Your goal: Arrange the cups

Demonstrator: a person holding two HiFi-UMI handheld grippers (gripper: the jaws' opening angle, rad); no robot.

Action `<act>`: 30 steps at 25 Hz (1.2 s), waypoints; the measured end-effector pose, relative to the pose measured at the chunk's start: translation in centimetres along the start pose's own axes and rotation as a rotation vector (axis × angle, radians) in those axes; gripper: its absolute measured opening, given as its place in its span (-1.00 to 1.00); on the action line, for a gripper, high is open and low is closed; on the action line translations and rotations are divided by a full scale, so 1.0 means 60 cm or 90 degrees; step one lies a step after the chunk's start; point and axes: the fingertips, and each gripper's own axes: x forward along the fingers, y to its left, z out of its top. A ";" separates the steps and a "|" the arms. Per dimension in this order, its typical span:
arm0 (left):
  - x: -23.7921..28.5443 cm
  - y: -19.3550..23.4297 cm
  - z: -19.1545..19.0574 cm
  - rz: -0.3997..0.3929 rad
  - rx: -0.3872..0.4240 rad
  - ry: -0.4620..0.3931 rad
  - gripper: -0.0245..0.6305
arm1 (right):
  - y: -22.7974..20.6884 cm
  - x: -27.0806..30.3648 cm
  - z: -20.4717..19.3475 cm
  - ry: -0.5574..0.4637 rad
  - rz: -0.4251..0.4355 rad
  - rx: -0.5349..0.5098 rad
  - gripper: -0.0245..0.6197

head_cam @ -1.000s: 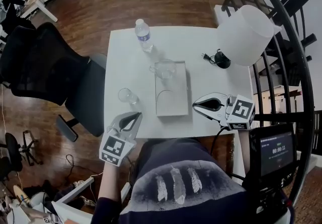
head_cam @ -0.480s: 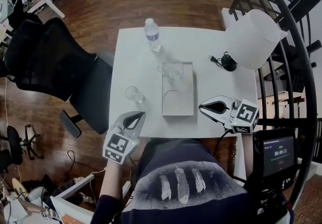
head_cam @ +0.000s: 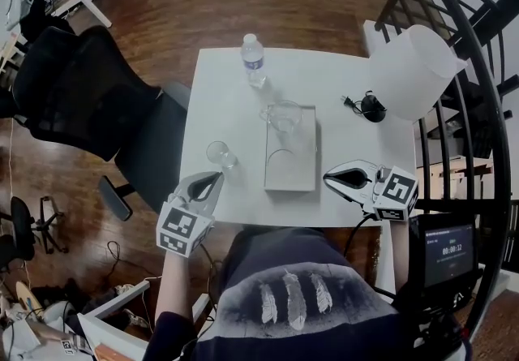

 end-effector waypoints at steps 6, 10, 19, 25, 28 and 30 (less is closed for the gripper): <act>0.002 0.050 0.018 0.003 -0.003 -0.026 -0.11 | -0.001 -0.006 0.000 0.002 -0.003 -0.002 -0.91; 0.007 0.061 0.028 -0.049 0.023 -0.044 0.54 | 0.002 -0.007 -0.005 0.007 -0.003 0.003 -0.91; 0.052 0.089 -0.008 -0.126 -0.005 -0.040 0.93 | 0.004 -0.012 -0.015 0.021 -0.012 0.010 -0.91; 0.115 0.087 -0.066 -0.139 0.013 -0.011 0.93 | 0.002 -0.015 -0.023 0.033 -0.027 0.016 -0.91; 0.145 0.079 -0.090 -0.148 0.016 0.001 0.92 | 0.001 -0.011 -0.017 0.035 -0.029 0.017 -0.91; 0.160 0.074 -0.096 -0.153 0.022 0.003 0.88 | 0.003 -0.007 -0.012 0.034 -0.029 0.018 -0.91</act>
